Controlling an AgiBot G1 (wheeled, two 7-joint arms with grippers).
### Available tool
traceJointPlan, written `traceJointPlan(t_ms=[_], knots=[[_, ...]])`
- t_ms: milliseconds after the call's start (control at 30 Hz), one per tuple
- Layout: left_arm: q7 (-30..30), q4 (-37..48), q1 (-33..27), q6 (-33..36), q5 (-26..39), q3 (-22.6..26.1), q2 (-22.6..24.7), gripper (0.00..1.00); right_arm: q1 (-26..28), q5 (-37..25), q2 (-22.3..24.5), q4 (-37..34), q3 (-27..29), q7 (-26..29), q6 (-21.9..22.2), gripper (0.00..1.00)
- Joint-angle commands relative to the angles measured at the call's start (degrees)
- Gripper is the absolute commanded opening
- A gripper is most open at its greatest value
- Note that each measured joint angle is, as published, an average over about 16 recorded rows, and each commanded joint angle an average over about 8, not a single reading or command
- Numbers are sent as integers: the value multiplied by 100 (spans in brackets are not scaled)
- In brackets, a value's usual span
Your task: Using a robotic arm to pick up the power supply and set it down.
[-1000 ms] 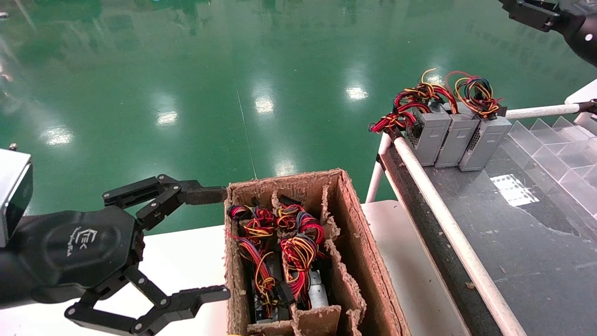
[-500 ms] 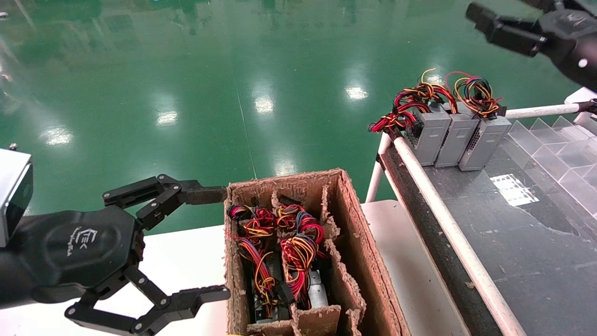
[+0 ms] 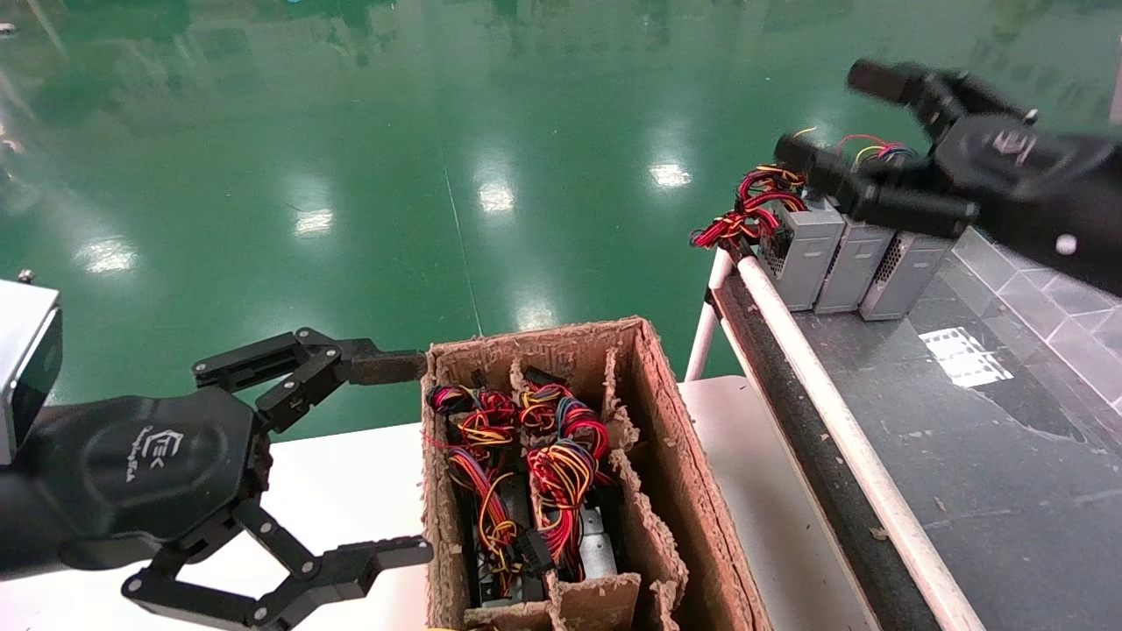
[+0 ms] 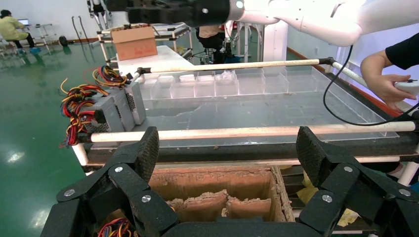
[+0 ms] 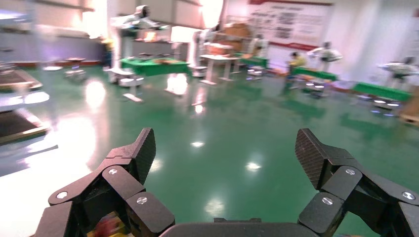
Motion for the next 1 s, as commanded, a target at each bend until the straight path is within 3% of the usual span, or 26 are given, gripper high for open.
traceJointPlan(t_ms=[33,633,1000], knots=[[0,0,0,0,0,0,0,100,-175,62,92,297,-4,107,-183,100],[0,1,0,-1,-1,1,0,100,-1415,501,742,2411,-28,858,-1485,100],[1,2,1,-3,-1,0,-1,100,-1512,551,795,2574,-30,899,-1581,100]])
